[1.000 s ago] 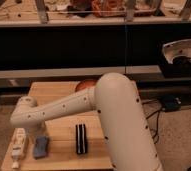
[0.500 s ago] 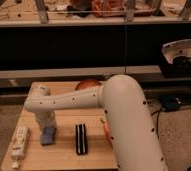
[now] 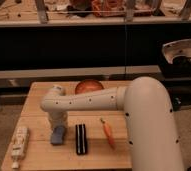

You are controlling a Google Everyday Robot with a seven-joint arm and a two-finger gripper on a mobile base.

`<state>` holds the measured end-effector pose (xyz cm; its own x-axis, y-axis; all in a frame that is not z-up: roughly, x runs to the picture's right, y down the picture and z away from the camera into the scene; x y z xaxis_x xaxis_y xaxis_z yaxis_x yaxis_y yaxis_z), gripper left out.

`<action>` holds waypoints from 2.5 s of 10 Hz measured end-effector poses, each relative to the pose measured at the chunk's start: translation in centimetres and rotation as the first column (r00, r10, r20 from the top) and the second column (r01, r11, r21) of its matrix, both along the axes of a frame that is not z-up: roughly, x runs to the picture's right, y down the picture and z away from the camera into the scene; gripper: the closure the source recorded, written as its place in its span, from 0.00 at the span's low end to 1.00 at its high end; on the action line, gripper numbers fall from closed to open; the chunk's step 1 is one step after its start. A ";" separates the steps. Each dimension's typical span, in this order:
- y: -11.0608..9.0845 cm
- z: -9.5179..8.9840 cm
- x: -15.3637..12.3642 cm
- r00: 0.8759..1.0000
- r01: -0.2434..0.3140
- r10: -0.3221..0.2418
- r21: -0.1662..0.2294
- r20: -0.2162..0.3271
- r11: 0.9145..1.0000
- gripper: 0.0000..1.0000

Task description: Wipe the white sponge on the table

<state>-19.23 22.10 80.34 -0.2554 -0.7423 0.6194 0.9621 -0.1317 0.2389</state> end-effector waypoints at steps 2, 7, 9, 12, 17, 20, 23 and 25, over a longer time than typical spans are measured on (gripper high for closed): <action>2.5 -1.9 0.0 1.000 0.012 -0.012 0.001 0.013 1.000 0.54; 7.3 -6.3 -3.8 0.993 0.079 -0.079 0.011 0.087 0.997 0.49; 7.2 -6.3 -6.0 0.989 0.103 -0.104 0.014 0.105 0.995 0.48; 4.4 -3.7 -7.9 0.985 0.122 -0.123 0.016 0.117 0.992 0.48; -0.9 1.5 -5.3 0.994 0.078 -0.078 0.005 0.076 0.997 0.48; -1.6 1.9 -0.7 1.000 0.016 -0.016 0.001 0.021 1.000 0.48; -0.4 0.0 1.9 1.000 -0.020 0.020 0.014 -0.004 1.000 0.48; 2.1 -2.4 1.7 1.000 -0.009 0.009 0.021 0.014 1.000 0.48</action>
<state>-17.48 24.16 77.94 -0.2571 -0.7574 0.6002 0.9599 -0.1282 0.2494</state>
